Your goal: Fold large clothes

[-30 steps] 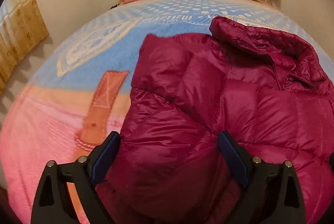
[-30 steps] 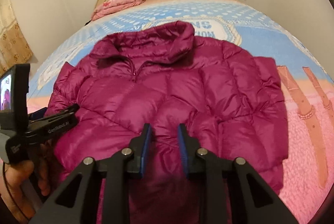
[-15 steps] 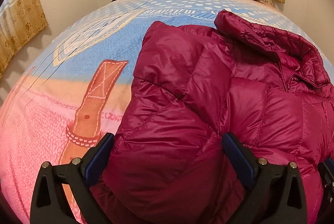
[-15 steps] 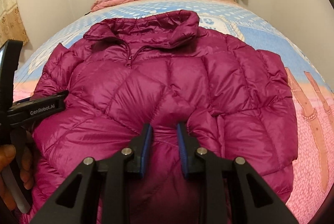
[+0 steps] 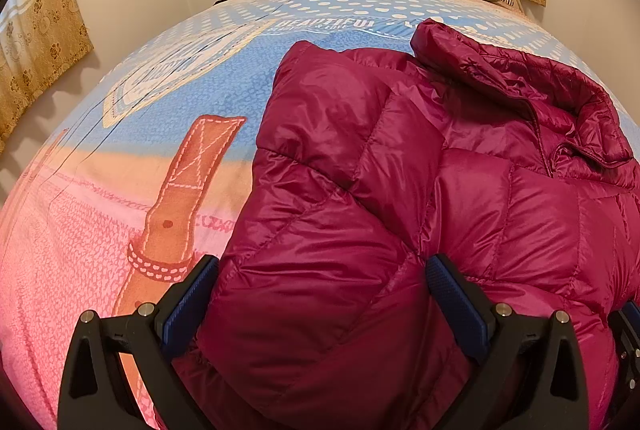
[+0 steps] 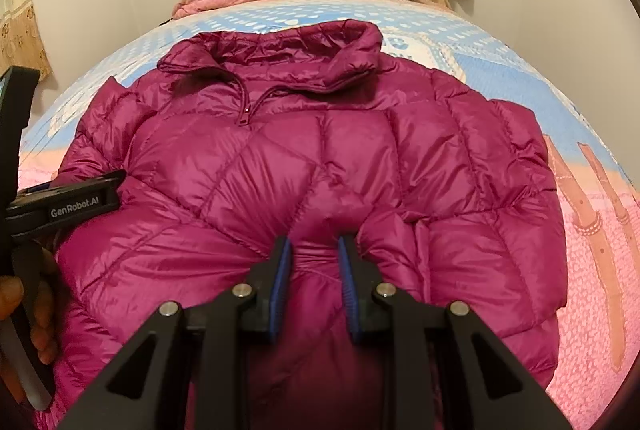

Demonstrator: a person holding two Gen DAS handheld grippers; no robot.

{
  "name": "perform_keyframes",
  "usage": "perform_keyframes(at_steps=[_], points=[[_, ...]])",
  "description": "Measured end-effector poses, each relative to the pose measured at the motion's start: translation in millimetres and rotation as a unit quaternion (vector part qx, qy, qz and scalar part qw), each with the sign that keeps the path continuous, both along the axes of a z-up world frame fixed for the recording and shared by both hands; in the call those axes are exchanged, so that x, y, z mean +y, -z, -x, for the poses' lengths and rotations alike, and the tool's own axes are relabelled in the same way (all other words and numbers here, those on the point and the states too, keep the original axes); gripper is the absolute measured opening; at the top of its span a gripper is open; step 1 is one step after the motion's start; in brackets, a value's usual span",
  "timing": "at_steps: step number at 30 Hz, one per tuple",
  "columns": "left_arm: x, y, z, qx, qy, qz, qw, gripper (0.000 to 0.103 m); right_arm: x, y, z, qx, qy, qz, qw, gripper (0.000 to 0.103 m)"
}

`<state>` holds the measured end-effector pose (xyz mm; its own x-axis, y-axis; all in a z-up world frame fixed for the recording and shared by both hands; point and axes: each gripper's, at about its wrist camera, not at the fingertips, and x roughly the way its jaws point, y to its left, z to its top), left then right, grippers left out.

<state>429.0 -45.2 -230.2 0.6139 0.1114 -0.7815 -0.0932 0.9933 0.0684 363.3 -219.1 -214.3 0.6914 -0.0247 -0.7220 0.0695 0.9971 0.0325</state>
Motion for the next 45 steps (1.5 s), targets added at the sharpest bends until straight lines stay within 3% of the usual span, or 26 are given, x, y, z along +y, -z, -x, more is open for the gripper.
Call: perform_keyframes(at_steps=[13, 16, 17, 20, 21, 23, 26, 27, 29, 31, 33, 35, 45], points=[[-1, 1, 1, 0.001, 0.0, -0.002, 1.0, 0.102, 1, 1, -1, 0.002, 0.0, 0.011, 1.0, 0.026], [3, -8, 3, 0.019, 0.006, 0.006, 0.9998, 0.102, 4, -7, -1, 0.016, -0.012, 0.029, 0.999, 0.027], [9, -18, 6, 0.021, 0.008, 0.008, 0.9997, 0.102, 3, -13, 1, 0.018, -0.014, 0.025, 0.999, 0.031], [24, -53, 19, -0.031, 0.01, 0.017, 0.9993, 0.102, -6, -46, 15, -0.026, 0.002, 0.01, 1.0, 0.06], [26, -62, 19, -0.046, 0.008, 0.019, 0.9987, 0.102, -9, -57, 16, -0.044, 0.013, 0.013, 0.999, 0.061], [27, -73, 11, -0.059, 0.004, 0.017, 0.9981, 0.102, -10, -73, 7, -0.056, 0.029, 0.015, 0.998, 0.06], [24, -64, -15, -0.047, -0.016, -0.023, 0.9985, 0.102, 4, -73, -20, -0.038, 0.031, 0.039, 0.998, 0.029], [22, -56, -24, -0.037, -0.022, -0.039, 0.9983, 0.102, 8, -69, -28, -0.031, 0.029, 0.044, 0.998, 0.027], [25, -32, -40, -0.015, -0.036, -0.074, 0.9965, 0.102, 6, -54, -48, -0.01, 0.028, 0.019, 0.999, 0.027], [30, -14, -45, -0.003, -0.038, -0.07, 0.9968, 0.102, 6, -38, -60, 0.001, 0.025, 0.005, 1.0, 0.027], [31, -5, -45, -0.007, -0.032, -0.063, 0.9975, 0.102, 14, -16, -65, 0.023, 0.018, 0.023, 0.999, 0.027], [30, -5, -43, -0.013, -0.031, -0.07, 0.997, 0.102, 16, -3, -62, 0.012, 0.014, 0.044, 0.999, 0.027], [36, 0, -43, -0.011, -0.035, -0.041, 0.9985, 0.102, 13, 0, -56, 0.006, 0.016, 0.046, 0.999, 0.027]])
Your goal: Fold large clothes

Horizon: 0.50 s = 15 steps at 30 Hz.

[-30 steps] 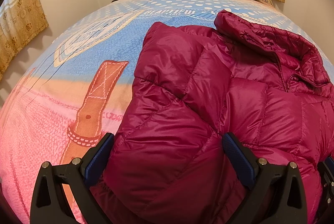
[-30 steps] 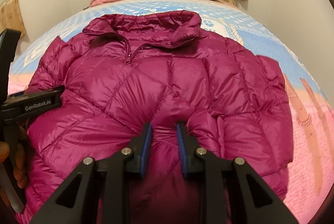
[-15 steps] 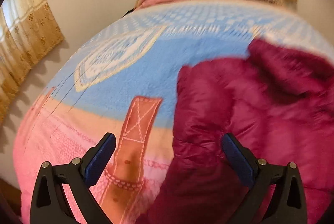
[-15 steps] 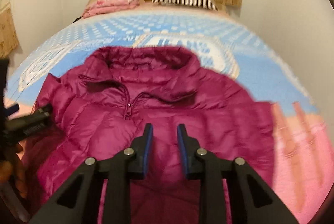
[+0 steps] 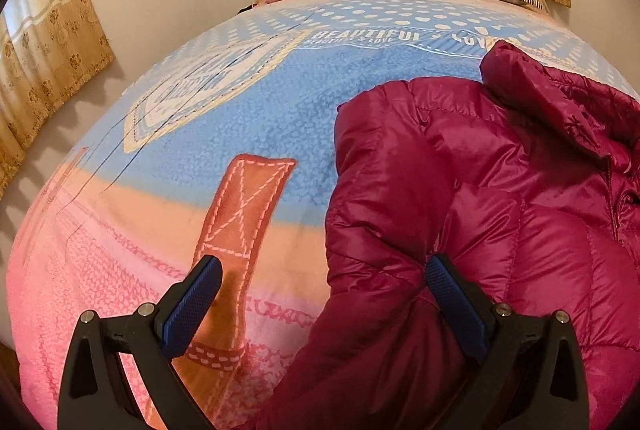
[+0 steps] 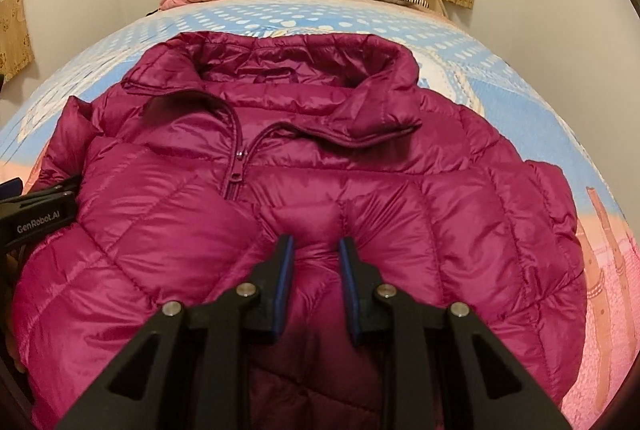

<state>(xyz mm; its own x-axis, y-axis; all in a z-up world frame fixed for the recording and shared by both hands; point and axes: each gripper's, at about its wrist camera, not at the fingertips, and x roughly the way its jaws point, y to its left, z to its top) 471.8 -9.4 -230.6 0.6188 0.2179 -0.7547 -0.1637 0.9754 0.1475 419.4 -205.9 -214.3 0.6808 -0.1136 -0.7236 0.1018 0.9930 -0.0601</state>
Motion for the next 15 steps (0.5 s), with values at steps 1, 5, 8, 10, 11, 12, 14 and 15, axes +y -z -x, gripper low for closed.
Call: perform_keyframes(at_steps=[1, 5, 8, 10, 11, 12, 14, 15], points=[[1, 0, 0, 0.0, 0.0, 0.002, 1.0, 0.102, 2, 0, -2, 0.0, 0.0, 0.001, 1.0, 0.027], [-1, -1, 2, 0.001, 0.001, 0.005, 1.0, 0.102, 3, 0, -3, 0.0, 0.001, 0.002, 1.0, 0.027], [8, -13, 5, 0.017, 0.005, 0.021, 0.9996, 0.102, 2, -2, -4, 0.006, -0.006, -0.008, 1.0, 0.03], [12, -34, 10, 0.006, 0.012, 0.02, 0.9997, 0.102, -7, -12, -3, 0.017, -0.01, -0.027, 0.999, 0.048], [13, -49, 12, -0.014, 0.02, 0.022, 0.9994, 0.102, -14, -23, -1, 0.01, -0.015, -0.044, 0.999, 0.063], [13, -62, 12, -0.031, 0.028, 0.025, 0.9988, 0.102, -18, -31, 1, 0.0, -0.021, -0.05, 0.999, 0.071], [6, -84, 2, -0.049, 0.048, 0.034, 0.9971, 0.102, -29, -52, -2, -0.026, -0.022, -0.033, 0.999, 0.073], [0, -89, -7, -0.047, 0.06, 0.037, 0.9964, 0.102, -36, -60, -9, -0.03, -0.016, -0.028, 0.999, 0.073]])
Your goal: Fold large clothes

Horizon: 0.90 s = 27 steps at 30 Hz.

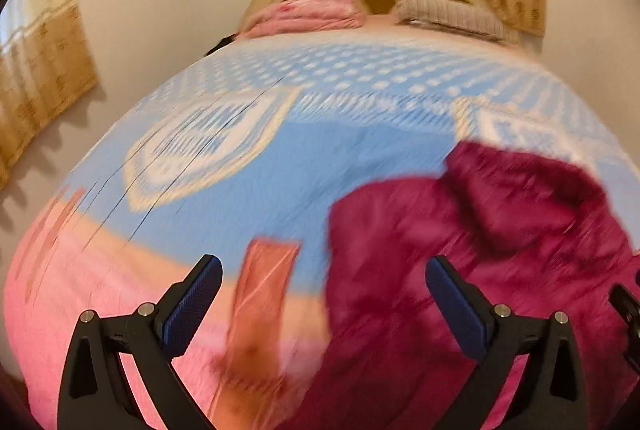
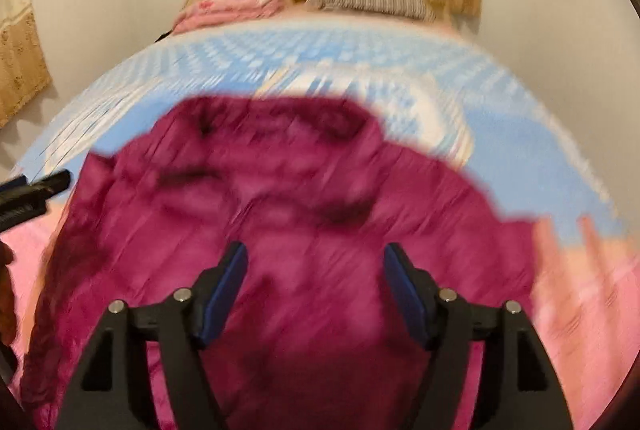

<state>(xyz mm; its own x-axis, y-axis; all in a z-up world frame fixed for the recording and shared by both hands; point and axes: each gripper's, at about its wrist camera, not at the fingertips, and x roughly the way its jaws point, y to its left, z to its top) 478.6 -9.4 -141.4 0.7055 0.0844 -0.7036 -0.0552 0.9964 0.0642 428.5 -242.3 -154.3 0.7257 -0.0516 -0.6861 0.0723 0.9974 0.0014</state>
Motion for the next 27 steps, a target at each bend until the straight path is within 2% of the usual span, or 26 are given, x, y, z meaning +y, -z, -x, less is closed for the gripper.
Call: perform_keyframes(at_steps=[5, 7, 11, 14, 15, 16, 17, 18, 19, 21, 27], points=[[-42, 3, -56, 0.014, 0.038, -0.025, 0.9988, 0.102, -31, -10, -51, 0.008, 0.019, 0.013, 1.0, 0.073], [-57, 11, -77, 0.033, 0.057, -0.018, 0.9977, 0.102, -36, -12, -68, 0.012, 0.004, 0.018, 1.0, 0.073], [-75, 24, -116, 0.048, 0.062, -0.034, 0.9964, 0.102, -42, -7, -106, 0.031, -0.016, 0.036, 0.999, 0.073], [-81, 31, -127, 0.056, 0.069, -0.036, 0.9954, 0.1, -45, 0, -127, 0.05, -0.034, 0.031, 0.998, 0.072], [-83, 32, -128, 0.055, 0.072, -0.035, 0.9953, 0.094, -45, 3, -132, 0.054, -0.04, 0.037, 0.997, 0.065], [-85, 33, -128, 0.055, 0.081, -0.033, 0.9946, 0.067, -43, 4, -133, 0.058, -0.047, 0.043, 0.996, 0.06], [-87, 35, -131, 0.063, 0.09, -0.031, 0.9934, 0.037, -42, 8, -135, 0.067, -0.058, 0.049, 0.995, 0.042], [-88, 38, -132, 0.077, 0.104, -0.019, 0.9914, 0.025, -39, 12, -138, 0.078, -0.068, 0.055, 0.993, 0.02], [-87, 39, -130, 0.084, 0.112, -0.006, 0.9902, 0.011, -37, 14, -138, 0.082, -0.073, 0.067, 0.992, 0.015], [-84, 35, -122, 0.071, 0.107, -0.012, 0.9917, 0.01, -35, 12, -130, 0.069, -0.081, 0.087, 0.99, 0.012], [-75, 27, -84, 0.02, 0.124, -0.036, 0.9914, 0.007, -40, 1, -93, 0.023, -0.092, 0.104, 0.99, 0.008]])
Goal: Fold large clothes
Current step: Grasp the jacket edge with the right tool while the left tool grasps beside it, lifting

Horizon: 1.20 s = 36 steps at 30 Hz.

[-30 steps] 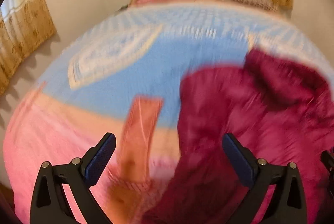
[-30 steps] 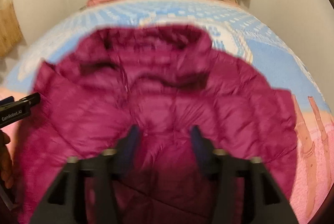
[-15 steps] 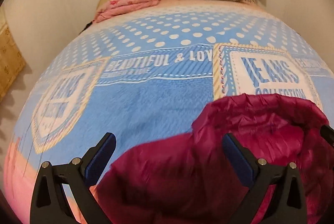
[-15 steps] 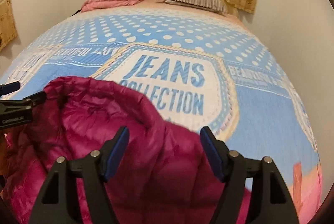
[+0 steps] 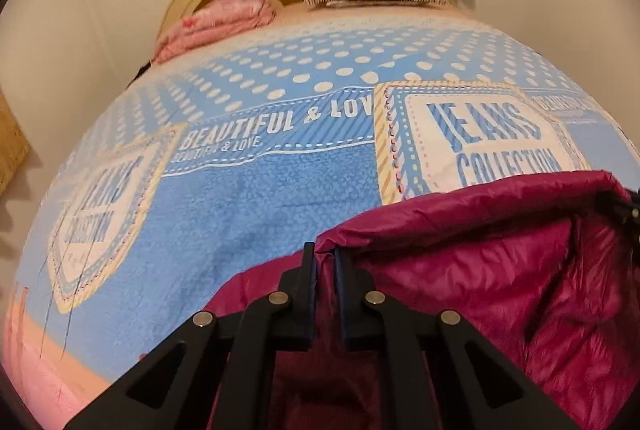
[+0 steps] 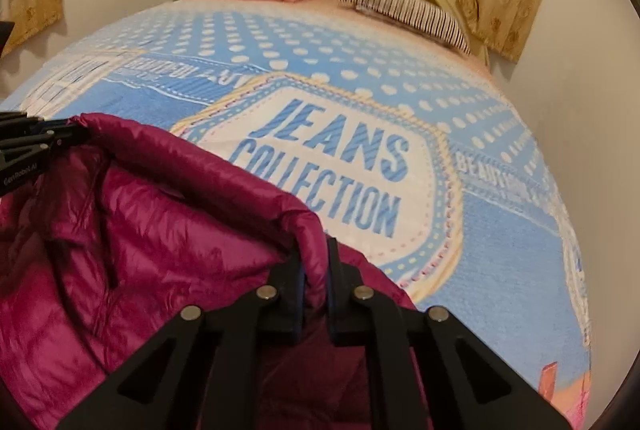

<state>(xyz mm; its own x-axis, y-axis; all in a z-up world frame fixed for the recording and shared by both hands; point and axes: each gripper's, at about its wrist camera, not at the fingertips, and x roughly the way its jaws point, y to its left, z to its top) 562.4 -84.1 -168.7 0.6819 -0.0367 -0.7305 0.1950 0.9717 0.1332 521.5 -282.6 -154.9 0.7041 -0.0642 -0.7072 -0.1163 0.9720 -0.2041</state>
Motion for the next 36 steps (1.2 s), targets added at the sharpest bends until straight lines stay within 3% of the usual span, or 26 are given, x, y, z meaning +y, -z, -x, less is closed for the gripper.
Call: perform_keyframes(at_steps=[6, 11, 15, 16, 17, 18, 20, 23, 25, 28, 31, 34, 36], points=[[-12, 33, 31, -0.011, 0.018, -0.054, 0.9983, 0.005, 0, 32, 14, 0.013, -0.004, 0.012, 1.0, 0.007], [-15, 39, 32, -0.01, 0.022, -0.056, 0.9982, 0.006, 1, 47, 13, 0.022, 0.005, 0.036, 0.999, 0.007], [-7, 28, 34, -0.001, 0.025, -0.038, 0.999, 0.014, 1, 42, 13, 0.024, 0.005, 0.05, 0.998, 0.011], [-4, 24, 36, -0.001, 0.022, -0.038, 0.999, 0.024, 1, 42, 14, 0.025, 0.002, 0.052, 0.998, 0.013], [-2, 20, 39, -0.002, 0.018, -0.04, 0.999, 0.04, 0, 39, 16, 0.025, -0.001, 0.052, 0.998, 0.025], [2, 13, 44, -0.011, 0.017, -0.035, 0.9992, 0.048, -2, 38, 19, 0.025, 0.0, 0.052, 0.998, 0.041], [10, -2, 55, -0.031, 0.017, -0.024, 0.9991, 0.074, -7, 29, 28, 0.019, -0.001, 0.047, 0.999, 0.058], [23, -27, 68, -0.074, 0.019, -0.013, 0.997, 0.084, -16, 14, 44, 0.016, -0.015, 0.034, 0.999, 0.062], [29, -40, 60, -0.096, -0.006, -0.014, 0.9953, 0.086, -19, 3, 48, 0.014, -0.017, 0.034, 0.999, 0.062], [26, -46, 27, -0.096, -0.062, -0.014, 0.9934, 0.086, -27, -20, 35, 0.006, 0.018, -0.043, 0.999, 0.062], [14, -40, -3, -0.064, -0.089, 0.018, 0.9938, 0.086, -24, -37, 14, -0.011, 0.063, -0.122, 0.99, 0.063], [-3, -22, -18, -0.029, -0.091, 0.02, 0.9952, 0.086, -3, -31, -15, -0.003, 0.08, -0.142, 0.987, 0.063], [-18, -4, -18, -0.015, -0.082, -0.004, 0.9965, 0.086, 11, -17, -30, 0.013, 0.079, -0.146, 0.986, 0.062]])
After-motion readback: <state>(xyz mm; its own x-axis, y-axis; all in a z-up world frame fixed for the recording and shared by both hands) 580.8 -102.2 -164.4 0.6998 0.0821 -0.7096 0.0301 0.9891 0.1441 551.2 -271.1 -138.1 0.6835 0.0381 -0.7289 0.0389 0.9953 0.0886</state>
